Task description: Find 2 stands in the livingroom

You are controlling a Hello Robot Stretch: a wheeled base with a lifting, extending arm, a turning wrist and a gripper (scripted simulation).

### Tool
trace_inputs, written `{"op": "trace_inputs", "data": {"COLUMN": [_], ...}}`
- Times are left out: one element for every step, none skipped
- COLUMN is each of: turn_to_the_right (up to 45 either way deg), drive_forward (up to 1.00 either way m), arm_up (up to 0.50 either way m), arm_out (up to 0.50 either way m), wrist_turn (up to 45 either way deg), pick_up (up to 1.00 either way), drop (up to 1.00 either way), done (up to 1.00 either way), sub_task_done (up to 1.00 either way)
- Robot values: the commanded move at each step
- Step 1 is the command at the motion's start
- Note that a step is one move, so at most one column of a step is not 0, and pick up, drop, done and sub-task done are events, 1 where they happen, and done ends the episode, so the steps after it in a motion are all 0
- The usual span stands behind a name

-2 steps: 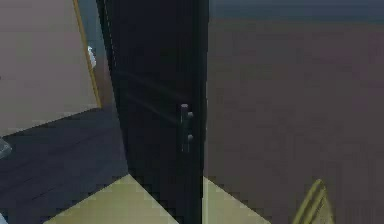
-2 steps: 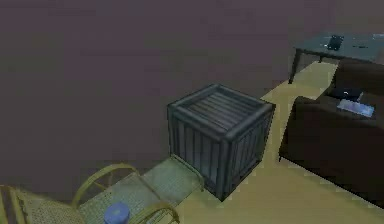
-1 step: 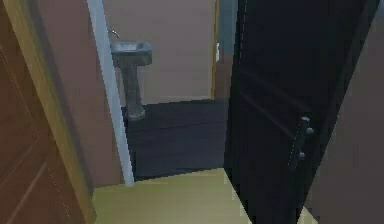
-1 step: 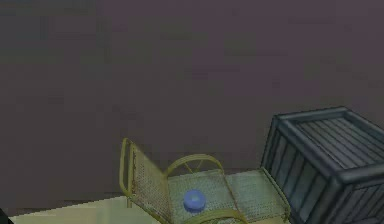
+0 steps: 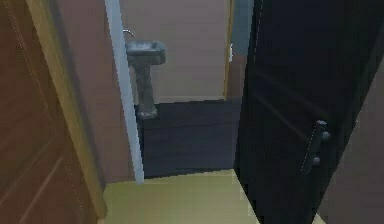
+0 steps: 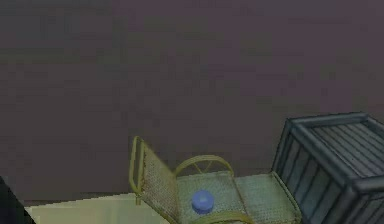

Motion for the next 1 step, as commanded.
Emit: {"op": "trace_inputs", "data": {"turn_to_the_right": [0.0], "drive_forward": [1.00], "arm_up": [0.00], "arm_out": [0.00], "wrist_turn": [0.0], "pick_up": [0.00], "drop": [0.00], "done": [0.00], "sub_task_done": [0.00]}}
